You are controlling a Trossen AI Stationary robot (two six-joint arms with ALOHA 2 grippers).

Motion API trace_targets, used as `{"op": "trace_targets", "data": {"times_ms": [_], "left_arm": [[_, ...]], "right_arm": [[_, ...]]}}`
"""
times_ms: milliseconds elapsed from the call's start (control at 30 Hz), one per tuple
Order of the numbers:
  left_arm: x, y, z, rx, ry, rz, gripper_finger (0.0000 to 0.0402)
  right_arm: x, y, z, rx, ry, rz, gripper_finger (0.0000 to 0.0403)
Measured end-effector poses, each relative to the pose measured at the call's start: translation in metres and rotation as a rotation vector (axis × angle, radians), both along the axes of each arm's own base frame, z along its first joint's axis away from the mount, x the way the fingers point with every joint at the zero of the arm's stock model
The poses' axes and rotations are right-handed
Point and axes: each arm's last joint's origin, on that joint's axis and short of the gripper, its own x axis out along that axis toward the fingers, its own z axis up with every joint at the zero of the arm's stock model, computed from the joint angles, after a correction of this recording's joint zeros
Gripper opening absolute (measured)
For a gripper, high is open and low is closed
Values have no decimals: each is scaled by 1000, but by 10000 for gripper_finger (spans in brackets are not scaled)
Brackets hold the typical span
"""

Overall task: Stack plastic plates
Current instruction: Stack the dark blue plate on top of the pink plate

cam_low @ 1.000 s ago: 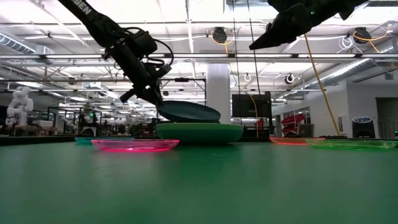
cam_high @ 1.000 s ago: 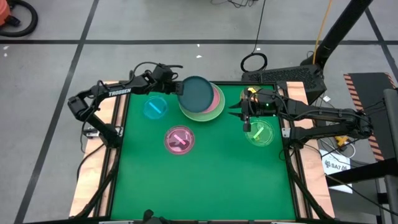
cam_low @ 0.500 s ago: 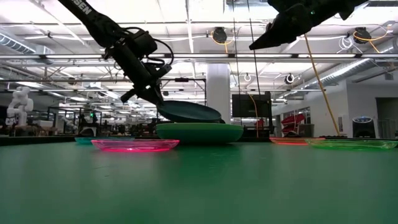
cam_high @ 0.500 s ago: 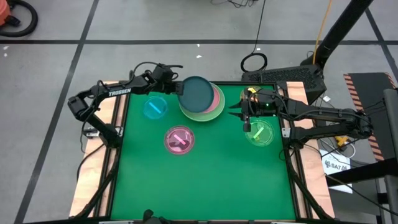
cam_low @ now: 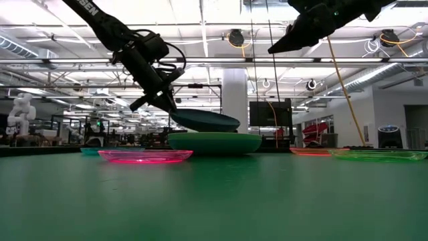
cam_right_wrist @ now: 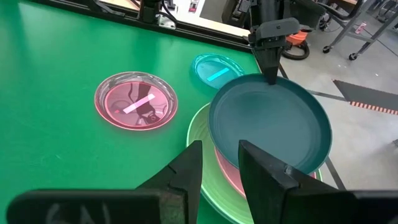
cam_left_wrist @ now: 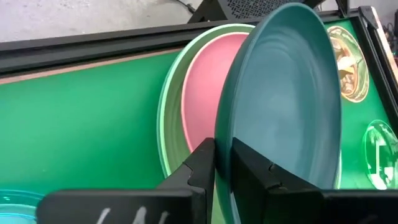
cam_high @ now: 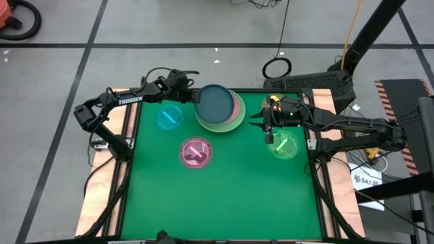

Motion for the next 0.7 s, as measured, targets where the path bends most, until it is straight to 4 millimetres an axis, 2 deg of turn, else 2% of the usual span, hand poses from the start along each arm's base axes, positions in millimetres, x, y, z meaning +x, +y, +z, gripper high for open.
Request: {"op": "trace_targets", "data": {"times_ms": [233,700], "left_arm": [[-3,-3,-3,-92,5,47,47],[-8,-1,-6,-130,27,44,47]], "right_arm": [[0,0,0,7,-1,-2,99],[-1,0,-2,13,18,-3,99]]}}
